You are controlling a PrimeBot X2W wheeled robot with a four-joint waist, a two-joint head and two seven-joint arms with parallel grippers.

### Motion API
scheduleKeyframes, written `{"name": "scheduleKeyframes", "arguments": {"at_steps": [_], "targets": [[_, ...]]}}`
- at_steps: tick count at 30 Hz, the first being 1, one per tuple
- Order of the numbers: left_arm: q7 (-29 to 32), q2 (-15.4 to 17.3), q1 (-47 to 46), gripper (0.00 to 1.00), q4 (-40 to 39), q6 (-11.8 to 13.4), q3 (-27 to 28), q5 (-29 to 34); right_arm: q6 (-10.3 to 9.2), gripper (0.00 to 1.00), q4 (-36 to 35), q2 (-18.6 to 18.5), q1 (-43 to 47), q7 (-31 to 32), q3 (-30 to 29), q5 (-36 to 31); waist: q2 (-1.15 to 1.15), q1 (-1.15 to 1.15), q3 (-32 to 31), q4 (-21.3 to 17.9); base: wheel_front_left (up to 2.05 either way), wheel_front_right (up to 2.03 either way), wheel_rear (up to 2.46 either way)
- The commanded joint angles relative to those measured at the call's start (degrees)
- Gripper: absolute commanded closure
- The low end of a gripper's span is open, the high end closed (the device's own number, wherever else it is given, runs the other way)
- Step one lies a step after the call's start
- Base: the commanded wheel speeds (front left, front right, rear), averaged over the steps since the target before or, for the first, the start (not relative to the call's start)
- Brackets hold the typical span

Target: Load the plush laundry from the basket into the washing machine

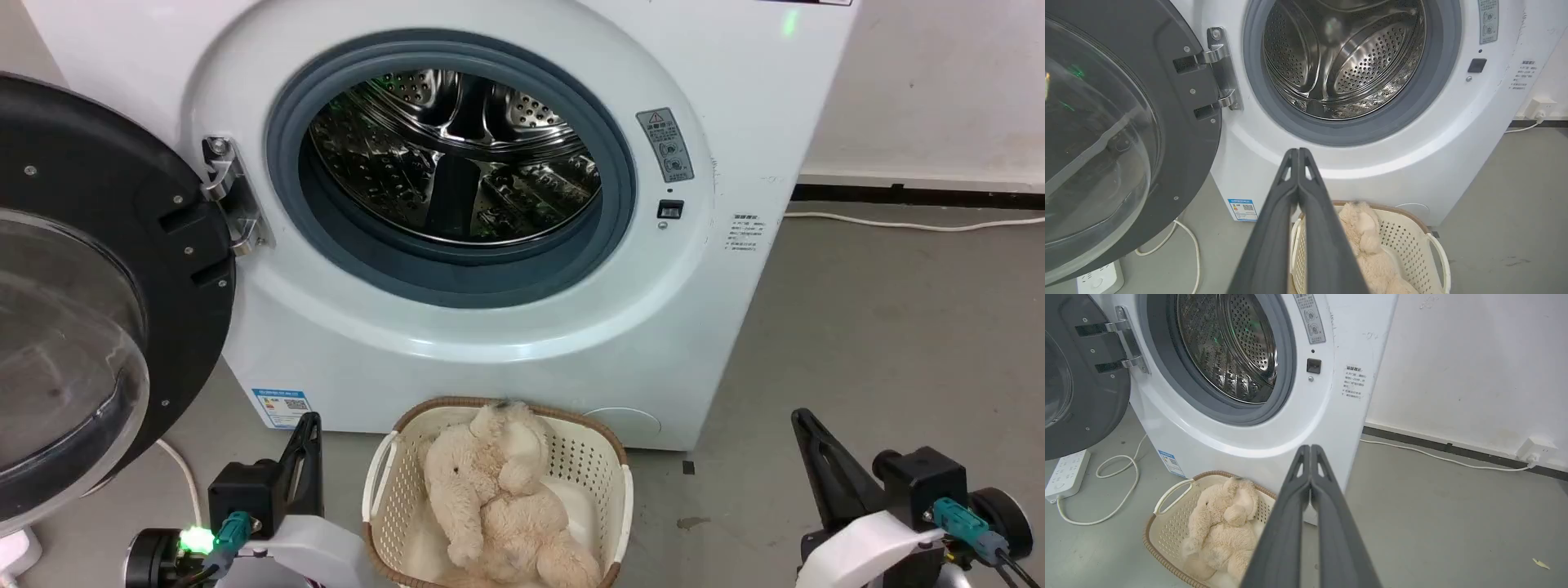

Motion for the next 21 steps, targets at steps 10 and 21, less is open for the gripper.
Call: {"name": "scheduleKeyframes", "arguments": {"at_steps": [10,21], "targets": [[0.02,-0.01,-0.87,1.00,-0.26,-0.25,0.09,0.15,-0.04,1.00,-0.26,-0.01,-0.64,0.03,-0.02,-0.43,0.00,0.00,0.00,0.00,0.00,0.00,0.00],[0.02,-0.01,-0.87,1.00,-0.26,-0.25,0.09,0.15,-0.04,1.00,-0.26,-0.01,-0.64,0.03,-0.02,-0.43,0.00,0.00,0.00,0.00,0.00,0.00,0.00]]}}
